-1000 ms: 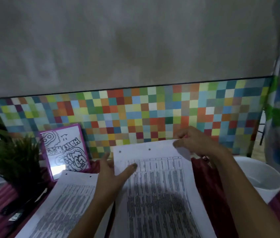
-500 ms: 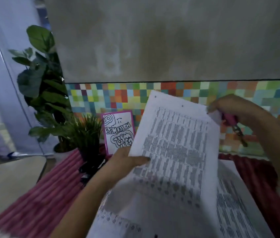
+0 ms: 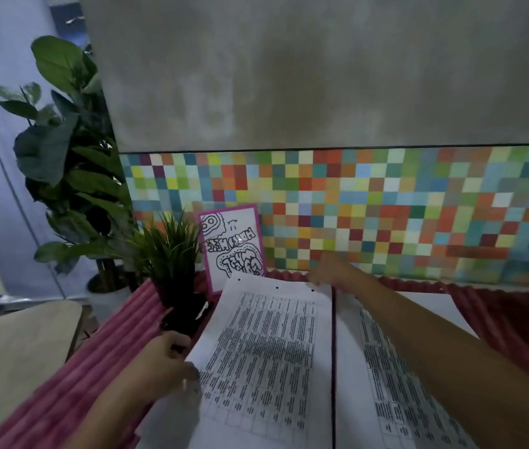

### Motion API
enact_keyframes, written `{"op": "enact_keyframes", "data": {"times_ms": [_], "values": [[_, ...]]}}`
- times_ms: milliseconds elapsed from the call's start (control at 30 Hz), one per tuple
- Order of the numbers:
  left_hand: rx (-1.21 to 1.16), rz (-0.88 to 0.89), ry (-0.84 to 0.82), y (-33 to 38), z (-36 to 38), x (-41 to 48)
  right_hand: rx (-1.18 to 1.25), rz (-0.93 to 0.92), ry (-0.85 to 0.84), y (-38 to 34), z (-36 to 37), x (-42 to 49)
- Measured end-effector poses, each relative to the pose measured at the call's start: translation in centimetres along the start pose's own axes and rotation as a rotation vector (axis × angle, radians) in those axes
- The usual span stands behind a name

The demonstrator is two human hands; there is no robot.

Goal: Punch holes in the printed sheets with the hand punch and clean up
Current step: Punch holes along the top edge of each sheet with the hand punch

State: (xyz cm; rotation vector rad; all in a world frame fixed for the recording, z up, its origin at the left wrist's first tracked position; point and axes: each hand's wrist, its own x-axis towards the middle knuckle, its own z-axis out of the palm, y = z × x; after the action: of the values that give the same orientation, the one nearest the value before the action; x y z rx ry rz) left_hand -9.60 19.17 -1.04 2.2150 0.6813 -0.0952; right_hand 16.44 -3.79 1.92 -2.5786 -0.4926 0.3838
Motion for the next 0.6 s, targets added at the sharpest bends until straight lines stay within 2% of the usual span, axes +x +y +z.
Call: {"op": "enact_keyframes", "data": {"times_ms": [100, 300, 600], "values": [[0.093, 0.064, 0.127, -0.1, 0.9, -0.8, 0.039, 0.024, 0.039, 0.9, 1.0, 1.0], [0.200, 0.161, 0.308, -0.2, 1.8, -2.1, -0.083, 0.022, 0.069, 0.8, 2.0, 1.1], [0.414, 0.106, 0.285, 0.1, 1.9, -3.4, -0.090, -0.003, 0.205, 0.6, 3.4, 1.8]]}}
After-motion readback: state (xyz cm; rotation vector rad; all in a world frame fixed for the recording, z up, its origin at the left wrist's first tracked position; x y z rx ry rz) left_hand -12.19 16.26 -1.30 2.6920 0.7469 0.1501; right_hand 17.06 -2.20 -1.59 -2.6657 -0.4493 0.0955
